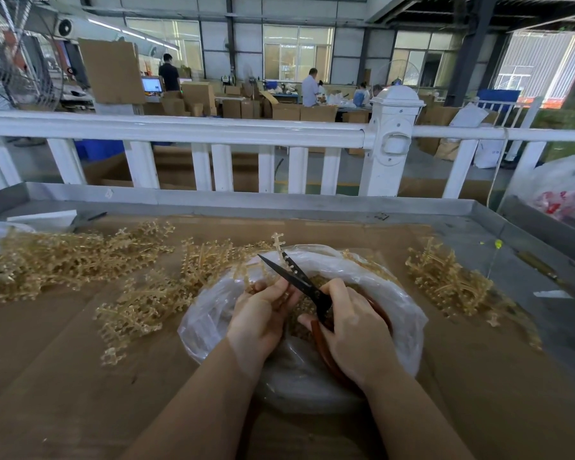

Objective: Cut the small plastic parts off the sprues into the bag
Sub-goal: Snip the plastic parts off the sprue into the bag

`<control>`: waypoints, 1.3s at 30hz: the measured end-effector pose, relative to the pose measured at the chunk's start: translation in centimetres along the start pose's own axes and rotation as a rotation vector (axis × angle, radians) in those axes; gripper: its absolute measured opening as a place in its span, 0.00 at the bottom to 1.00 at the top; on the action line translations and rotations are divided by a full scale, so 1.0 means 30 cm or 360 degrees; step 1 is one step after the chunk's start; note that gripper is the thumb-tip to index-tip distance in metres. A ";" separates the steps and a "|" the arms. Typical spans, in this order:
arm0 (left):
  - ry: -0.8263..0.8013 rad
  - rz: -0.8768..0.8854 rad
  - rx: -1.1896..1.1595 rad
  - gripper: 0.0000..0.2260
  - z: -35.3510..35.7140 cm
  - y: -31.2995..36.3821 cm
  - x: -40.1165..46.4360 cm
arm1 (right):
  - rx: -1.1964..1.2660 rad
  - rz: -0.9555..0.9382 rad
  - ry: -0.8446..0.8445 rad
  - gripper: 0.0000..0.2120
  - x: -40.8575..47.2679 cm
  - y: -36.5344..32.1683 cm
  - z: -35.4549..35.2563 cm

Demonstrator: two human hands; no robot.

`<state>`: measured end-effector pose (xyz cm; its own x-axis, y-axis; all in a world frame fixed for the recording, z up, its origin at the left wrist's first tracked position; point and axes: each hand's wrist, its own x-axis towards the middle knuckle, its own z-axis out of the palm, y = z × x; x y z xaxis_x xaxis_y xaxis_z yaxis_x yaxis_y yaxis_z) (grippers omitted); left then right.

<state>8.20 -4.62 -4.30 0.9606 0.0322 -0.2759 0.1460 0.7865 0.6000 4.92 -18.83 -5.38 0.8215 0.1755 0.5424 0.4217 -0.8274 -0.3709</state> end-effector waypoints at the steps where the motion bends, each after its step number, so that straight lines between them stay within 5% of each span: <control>1: -0.0013 -0.0015 0.0007 0.11 -0.001 0.001 0.001 | -0.0011 -0.0004 0.0004 0.18 0.000 -0.001 0.000; 14: -0.0068 -0.0053 0.0028 0.06 -0.012 0.002 0.002 | -0.0075 -0.0021 -0.0002 0.18 0.003 -0.005 -0.002; 25: 0.0024 0.0030 -0.0235 0.13 -0.001 0.012 -0.010 | -0.0039 -0.0029 -0.0024 0.17 -0.017 -0.013 -0.012; 39: -0.0036 0.0044 -0.0045 0.14 0.001 -0.001 -0.020 | -0.0026 0.0032 -0.0008 0.17 -0.010 -0.015 -0.013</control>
<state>7.63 -4.68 -4.13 0.9693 0.0404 -0.2426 0.1131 0.8025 0.5858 4.33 -18.71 -5.10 0.8317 0.1613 0.5313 0.3987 -0.8395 -0.3693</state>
